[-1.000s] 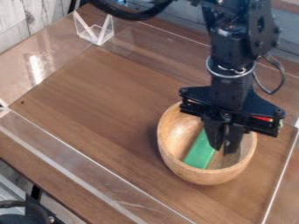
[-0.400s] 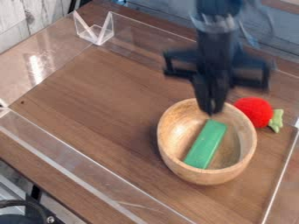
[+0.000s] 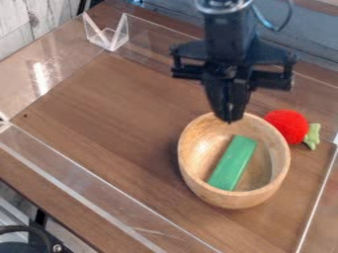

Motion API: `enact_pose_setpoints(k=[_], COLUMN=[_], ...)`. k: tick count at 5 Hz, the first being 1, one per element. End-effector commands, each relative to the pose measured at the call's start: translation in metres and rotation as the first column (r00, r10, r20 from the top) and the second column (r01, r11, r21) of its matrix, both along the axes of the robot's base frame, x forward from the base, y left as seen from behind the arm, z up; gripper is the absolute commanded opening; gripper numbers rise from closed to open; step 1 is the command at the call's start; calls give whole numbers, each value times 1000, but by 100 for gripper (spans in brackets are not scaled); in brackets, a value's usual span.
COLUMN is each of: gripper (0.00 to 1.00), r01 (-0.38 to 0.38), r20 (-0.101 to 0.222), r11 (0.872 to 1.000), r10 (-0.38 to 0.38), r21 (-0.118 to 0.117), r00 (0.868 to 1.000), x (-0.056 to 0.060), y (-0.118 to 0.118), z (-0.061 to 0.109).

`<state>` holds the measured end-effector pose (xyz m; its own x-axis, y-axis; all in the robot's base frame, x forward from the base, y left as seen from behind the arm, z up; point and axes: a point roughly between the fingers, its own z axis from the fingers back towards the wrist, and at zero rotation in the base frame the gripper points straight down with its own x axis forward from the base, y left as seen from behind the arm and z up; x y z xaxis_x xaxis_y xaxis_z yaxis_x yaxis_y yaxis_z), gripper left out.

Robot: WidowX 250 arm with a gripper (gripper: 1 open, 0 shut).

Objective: Remove the green block from the brown bowl and put it on the table

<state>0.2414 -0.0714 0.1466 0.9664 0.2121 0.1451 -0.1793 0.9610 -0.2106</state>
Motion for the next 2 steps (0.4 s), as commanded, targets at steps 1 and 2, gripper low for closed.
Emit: enact_pose_setpoints(k=[1, 2], gripper=[100, 0], r01=[18, 28], r20=[31, 35], r11=[1000, 999], r10=[-17, -27], r21=[-17, -24], r00=[999, 999], x=[-5, -3], y=[-3, -5], z=[0, -11])
